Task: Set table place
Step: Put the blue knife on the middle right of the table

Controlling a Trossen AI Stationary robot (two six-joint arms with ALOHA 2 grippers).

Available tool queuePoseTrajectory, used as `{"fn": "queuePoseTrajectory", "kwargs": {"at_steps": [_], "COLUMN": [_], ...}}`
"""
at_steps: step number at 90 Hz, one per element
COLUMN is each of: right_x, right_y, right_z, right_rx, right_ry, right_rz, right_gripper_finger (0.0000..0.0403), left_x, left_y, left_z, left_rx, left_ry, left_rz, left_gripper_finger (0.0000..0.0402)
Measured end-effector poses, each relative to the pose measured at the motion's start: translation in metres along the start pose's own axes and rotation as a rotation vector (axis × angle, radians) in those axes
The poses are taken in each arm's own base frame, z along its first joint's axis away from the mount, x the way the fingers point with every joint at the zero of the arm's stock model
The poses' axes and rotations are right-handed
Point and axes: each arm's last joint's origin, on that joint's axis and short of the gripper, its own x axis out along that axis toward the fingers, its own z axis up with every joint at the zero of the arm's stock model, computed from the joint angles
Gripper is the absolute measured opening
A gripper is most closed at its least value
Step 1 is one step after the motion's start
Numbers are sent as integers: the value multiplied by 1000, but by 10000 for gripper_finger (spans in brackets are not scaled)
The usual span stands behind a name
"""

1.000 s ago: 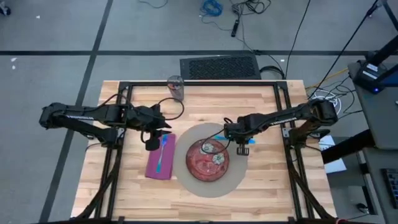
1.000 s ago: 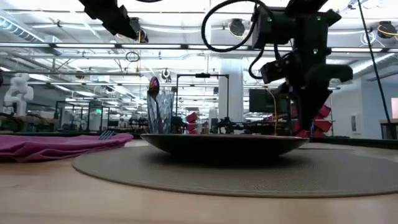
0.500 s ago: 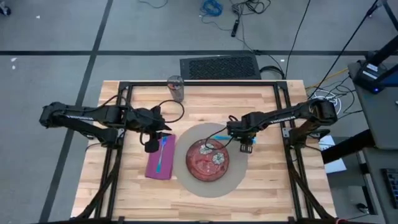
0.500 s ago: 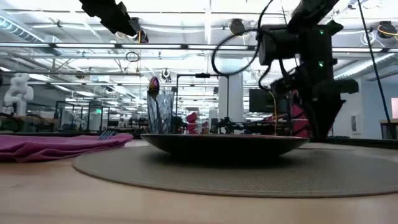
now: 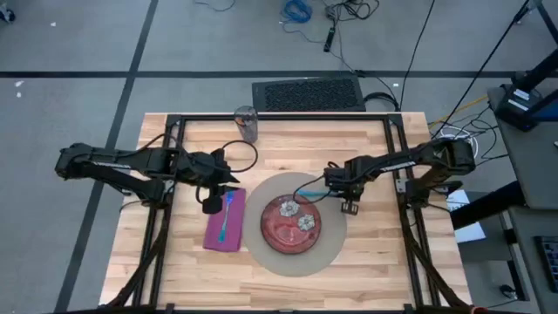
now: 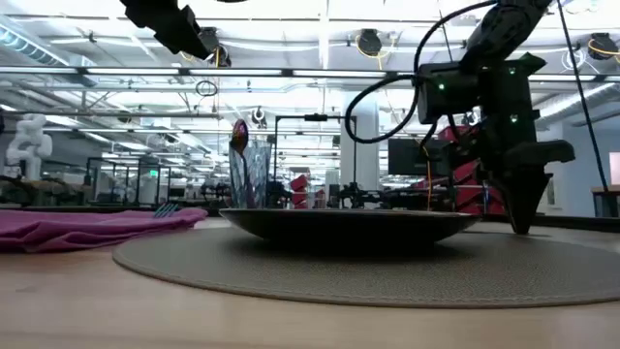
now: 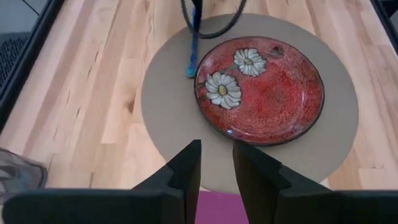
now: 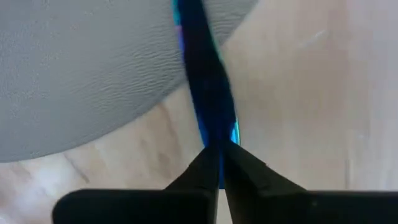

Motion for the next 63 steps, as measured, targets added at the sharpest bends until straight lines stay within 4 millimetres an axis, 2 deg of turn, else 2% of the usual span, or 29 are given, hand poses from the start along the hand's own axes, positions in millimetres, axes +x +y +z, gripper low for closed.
{"fn": "queuePoseTrajectory", "kwargs": {"at_steps": [9, 19, 33, 50, 63], "right_x": [0, 1, 1, 1, 1], "right_y": [-8, -13, -14, -14, -16], "right_z": [1, 2, 2, 2, 2], "right_rx": [35, 52, 56, 56, 62], "right_ry": [1, 0, 0, 1, 2], "right_rz": [0, -2, -1, -1, -3], "right_gripper_finger": [1, 1, 0, 0, 0], "left_x": [1, 14, 55, 110, 143], "left_y": [-2, -9, -15, -20, -16], "left_z": [0, -6, -20, -24, -39], "left_rx": [-26, -34, -24, 20, -2], "left_ry": [0, 26, 145, 219, 336], "left_rz": [-55, -132, -152, -188, -196], "left_gripper_finger": [80, 80, 80, 80, 80]}}
